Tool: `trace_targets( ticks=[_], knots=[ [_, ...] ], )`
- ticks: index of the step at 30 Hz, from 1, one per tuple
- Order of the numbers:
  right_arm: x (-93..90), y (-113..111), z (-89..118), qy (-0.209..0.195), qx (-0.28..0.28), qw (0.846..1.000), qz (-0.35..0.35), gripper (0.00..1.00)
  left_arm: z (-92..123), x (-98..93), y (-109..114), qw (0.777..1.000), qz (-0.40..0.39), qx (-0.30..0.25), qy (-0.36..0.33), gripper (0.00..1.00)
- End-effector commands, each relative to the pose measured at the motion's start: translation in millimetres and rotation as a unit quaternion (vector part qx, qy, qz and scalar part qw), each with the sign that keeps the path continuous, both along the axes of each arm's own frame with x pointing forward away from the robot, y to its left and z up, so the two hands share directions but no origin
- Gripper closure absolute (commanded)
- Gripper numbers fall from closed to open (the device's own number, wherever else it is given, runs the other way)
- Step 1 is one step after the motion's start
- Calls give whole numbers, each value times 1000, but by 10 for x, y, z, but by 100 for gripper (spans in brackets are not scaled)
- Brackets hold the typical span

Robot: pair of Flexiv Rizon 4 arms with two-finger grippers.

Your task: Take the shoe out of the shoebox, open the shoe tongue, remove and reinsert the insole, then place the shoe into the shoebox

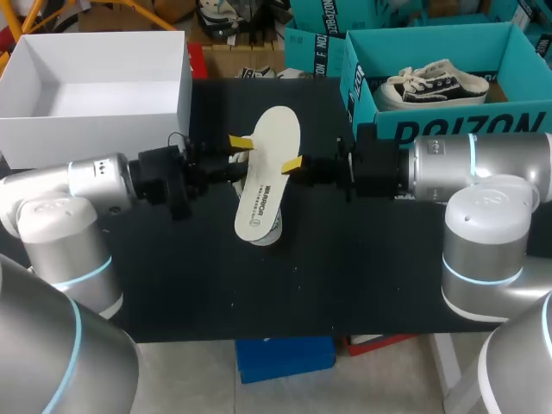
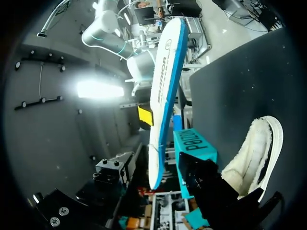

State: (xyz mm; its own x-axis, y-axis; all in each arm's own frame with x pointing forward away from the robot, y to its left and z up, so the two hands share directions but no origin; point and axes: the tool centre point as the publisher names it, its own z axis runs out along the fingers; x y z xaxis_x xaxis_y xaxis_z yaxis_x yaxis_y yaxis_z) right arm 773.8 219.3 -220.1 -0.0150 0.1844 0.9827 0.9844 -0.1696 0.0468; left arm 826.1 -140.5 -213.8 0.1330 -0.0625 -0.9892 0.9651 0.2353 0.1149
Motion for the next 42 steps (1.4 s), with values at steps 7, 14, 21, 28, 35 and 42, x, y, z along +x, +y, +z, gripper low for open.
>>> trace_targets(
  ticks=[7, 14, 21, 28, 35, 42],
  knots=[
    [2, 19, -7, 0, 0, 1000, -2, 100, -11, -31, -63, 1000, 6, 1, 3, 65],
    [2, 19, -7, 0, 0, 1000, -2, 100, -107, 20, -130, 1000, 3, 2, 16, 100],
    [-20, -12, -10, 3, -2, 1000, -6, 0, -159, 45, -118, 999, 4, 22, 38, 100],
    [-153, -203, -38, 11, -23, 999, -23, 0, -293, 5, -20, 988, 38, 114, 97, 100],
    [-350, -494, -95, 22, -63, 996, -54, 0, -559, -9, 175, 960, 70, 206, 178, 100],
    [-604, -893, -76, 38, -136, 983, -116, 0, -768, -41, 347, 926, 87, 274, 245, 100]
  ],
)
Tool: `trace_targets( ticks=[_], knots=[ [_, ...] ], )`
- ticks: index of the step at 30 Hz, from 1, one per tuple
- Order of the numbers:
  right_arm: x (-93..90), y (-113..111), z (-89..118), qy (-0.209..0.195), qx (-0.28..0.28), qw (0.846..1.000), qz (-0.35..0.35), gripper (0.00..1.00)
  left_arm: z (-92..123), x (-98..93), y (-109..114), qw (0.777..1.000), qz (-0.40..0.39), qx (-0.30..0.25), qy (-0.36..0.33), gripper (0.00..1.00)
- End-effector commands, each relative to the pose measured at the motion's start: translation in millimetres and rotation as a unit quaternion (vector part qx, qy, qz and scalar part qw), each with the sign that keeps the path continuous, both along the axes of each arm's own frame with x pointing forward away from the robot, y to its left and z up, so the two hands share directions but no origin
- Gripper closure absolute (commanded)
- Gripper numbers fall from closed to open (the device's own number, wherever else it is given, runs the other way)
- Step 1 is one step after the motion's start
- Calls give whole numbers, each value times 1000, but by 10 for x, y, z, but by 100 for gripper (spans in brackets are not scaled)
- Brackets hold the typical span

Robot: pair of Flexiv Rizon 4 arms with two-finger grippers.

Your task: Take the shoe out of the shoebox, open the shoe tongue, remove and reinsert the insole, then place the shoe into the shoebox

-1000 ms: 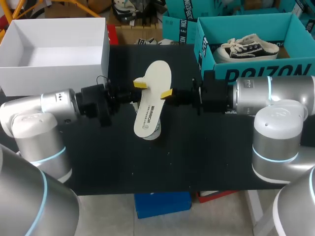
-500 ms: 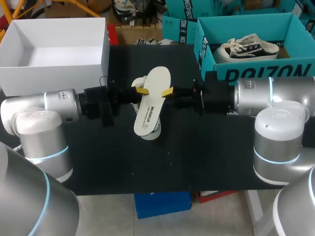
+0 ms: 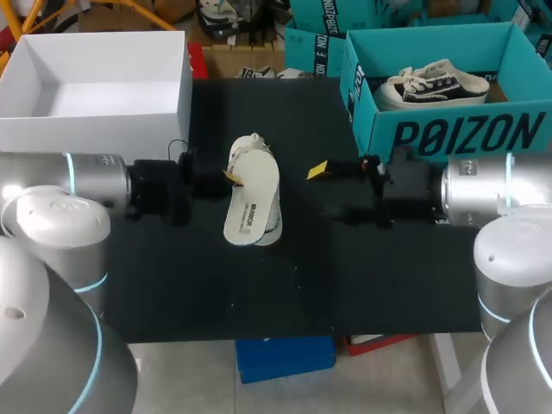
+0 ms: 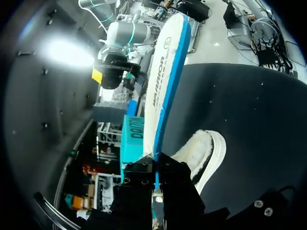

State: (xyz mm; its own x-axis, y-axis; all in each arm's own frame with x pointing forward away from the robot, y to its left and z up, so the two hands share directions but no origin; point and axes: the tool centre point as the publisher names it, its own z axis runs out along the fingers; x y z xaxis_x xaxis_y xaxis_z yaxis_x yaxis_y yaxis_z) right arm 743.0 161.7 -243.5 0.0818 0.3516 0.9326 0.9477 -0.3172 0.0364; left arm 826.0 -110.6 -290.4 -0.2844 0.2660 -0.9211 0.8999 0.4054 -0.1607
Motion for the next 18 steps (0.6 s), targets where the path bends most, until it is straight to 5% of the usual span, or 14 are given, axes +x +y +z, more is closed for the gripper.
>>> trace_targets(
  ticks=[1, 18],
  knots=[
    [-339, -366, 175, 12, -50, 997, -49, 0, -19, -44, 69, 992, -5, 106, 62, 100],
    [-677, -760, 315, 33, -123, 979, -159, 0, -220, -49, 160, 977, -12, 197, 85, 100]
  ],
)
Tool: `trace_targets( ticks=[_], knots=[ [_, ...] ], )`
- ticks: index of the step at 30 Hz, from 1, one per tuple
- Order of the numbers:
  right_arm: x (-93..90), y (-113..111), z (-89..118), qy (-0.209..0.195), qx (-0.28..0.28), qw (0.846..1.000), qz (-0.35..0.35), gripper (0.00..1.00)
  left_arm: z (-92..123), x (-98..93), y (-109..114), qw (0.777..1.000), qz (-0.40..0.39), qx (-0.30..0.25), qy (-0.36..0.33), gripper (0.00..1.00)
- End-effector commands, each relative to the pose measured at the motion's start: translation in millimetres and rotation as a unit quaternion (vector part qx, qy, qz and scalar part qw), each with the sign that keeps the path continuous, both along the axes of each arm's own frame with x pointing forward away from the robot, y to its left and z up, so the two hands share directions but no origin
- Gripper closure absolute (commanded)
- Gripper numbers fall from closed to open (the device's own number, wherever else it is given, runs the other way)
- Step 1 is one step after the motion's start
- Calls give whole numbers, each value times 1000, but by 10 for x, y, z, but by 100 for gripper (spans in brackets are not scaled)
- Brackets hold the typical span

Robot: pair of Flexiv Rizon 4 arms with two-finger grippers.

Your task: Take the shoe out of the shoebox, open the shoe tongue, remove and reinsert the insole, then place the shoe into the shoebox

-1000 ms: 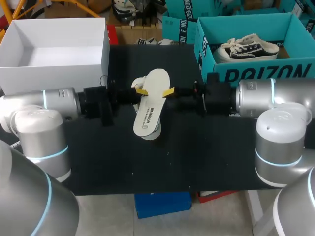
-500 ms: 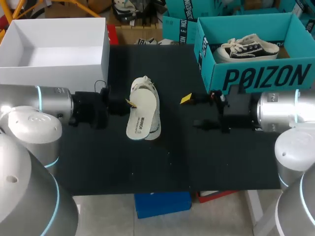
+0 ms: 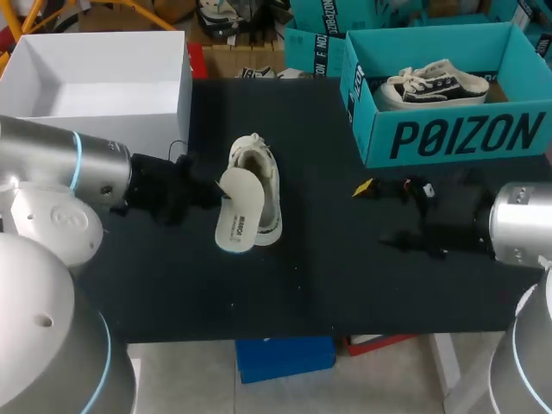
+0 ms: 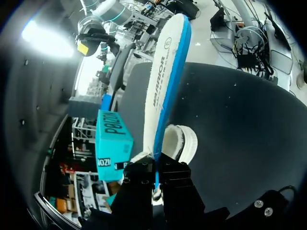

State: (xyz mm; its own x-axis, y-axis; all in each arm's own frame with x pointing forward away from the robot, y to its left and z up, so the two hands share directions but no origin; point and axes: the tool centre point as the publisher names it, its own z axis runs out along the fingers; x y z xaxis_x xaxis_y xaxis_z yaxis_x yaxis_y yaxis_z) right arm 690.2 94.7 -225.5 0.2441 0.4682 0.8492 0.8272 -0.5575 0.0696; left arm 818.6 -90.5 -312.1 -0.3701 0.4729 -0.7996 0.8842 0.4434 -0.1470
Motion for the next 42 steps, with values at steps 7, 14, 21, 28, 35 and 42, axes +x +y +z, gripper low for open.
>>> trace_targets(
  ticks=[7, 14, 21, 28, 35, 42],
  knots=[
    [-183, -162, 159, 10, -43, 998, -47, 0, -37, 41, -79, 995, -17, 85, 39, 100],
    [-210, -189, 177, 9, -44, 998, -54, 0, -47, 79, -116, 994, -30, 97, 34, 100],
    [-210, -189, 177, 9, -44, 998, -54, 0, -87, 125, -217, 992, -56, 107, 35, 100],
    [-210, -189, 177, 9, -44, 998, -54, 0, -119, 160, -263, 989, -60, 131, 41, 100],
    [-210, -189, 177, 9, -44, 998, -54, 0, -215, 216, -230, 985, -64, 151, 45, 100],
    [-210, -189, 177, 9, -44, 998, -54, 0, -332, 304, -315, 982, -82, 167, 41, 100]
  ],
)
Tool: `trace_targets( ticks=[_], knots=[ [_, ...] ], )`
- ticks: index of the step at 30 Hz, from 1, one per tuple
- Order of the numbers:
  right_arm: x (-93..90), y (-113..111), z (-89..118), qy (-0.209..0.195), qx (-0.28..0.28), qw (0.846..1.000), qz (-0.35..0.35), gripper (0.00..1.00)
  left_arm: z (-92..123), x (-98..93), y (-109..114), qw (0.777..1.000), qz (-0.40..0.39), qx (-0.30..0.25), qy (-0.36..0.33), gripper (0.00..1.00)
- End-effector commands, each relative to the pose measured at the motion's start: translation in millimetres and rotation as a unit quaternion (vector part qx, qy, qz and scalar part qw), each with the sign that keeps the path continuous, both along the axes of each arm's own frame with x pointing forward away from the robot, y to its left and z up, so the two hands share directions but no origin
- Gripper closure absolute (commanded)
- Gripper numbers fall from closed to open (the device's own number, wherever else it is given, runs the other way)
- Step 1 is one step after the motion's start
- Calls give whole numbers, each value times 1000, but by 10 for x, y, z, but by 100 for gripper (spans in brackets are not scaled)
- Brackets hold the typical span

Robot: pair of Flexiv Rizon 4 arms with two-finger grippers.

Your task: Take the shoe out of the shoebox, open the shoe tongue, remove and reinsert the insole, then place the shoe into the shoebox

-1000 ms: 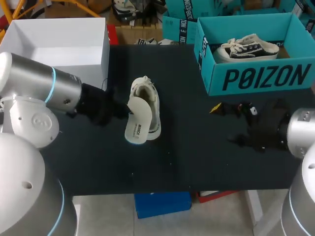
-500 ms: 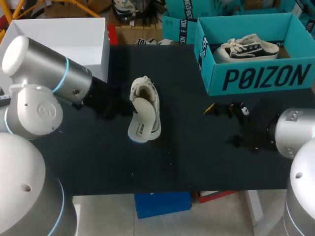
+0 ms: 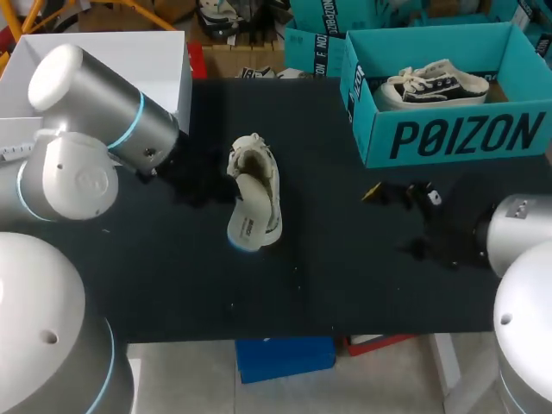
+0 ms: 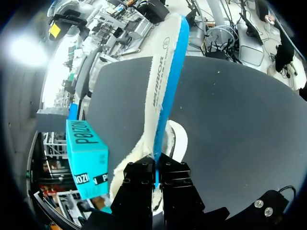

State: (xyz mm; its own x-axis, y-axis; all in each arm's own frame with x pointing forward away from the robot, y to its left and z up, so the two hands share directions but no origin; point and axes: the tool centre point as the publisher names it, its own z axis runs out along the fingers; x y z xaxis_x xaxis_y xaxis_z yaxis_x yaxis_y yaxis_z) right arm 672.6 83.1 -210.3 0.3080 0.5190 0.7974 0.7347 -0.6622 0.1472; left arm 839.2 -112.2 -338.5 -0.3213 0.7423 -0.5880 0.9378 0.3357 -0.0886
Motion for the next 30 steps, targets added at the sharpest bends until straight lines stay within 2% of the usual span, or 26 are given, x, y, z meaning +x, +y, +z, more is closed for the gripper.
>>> trace_targets(
  ticks=[1, 11, 19, 25, 30],
  knots=[
    [-35, -73, 25, 15, 13, 1000, 19, 0, -82, 124, -112, 1000, -6, 16, 4, 100],
    [-35, -73, 25, 15, 13, 1000, 19, 0, -169, 256, -232, 999, -28, 24, -15, 100],
    [-35, -73, 25, 15, 13, 1000, 19, 0, -209, 430, -231, 998, -30, 34, -44, 100],
    [-35, -73, 25, 15, 13, 1000, 19, 0, -177, 480, -212, 997, -27, 28, -60, 100],
    [-35, -73, 25, 15, 13, 1000, 19, 0, -248, 554, -201, 996, -30, 37, -70, 100]
  ],
)
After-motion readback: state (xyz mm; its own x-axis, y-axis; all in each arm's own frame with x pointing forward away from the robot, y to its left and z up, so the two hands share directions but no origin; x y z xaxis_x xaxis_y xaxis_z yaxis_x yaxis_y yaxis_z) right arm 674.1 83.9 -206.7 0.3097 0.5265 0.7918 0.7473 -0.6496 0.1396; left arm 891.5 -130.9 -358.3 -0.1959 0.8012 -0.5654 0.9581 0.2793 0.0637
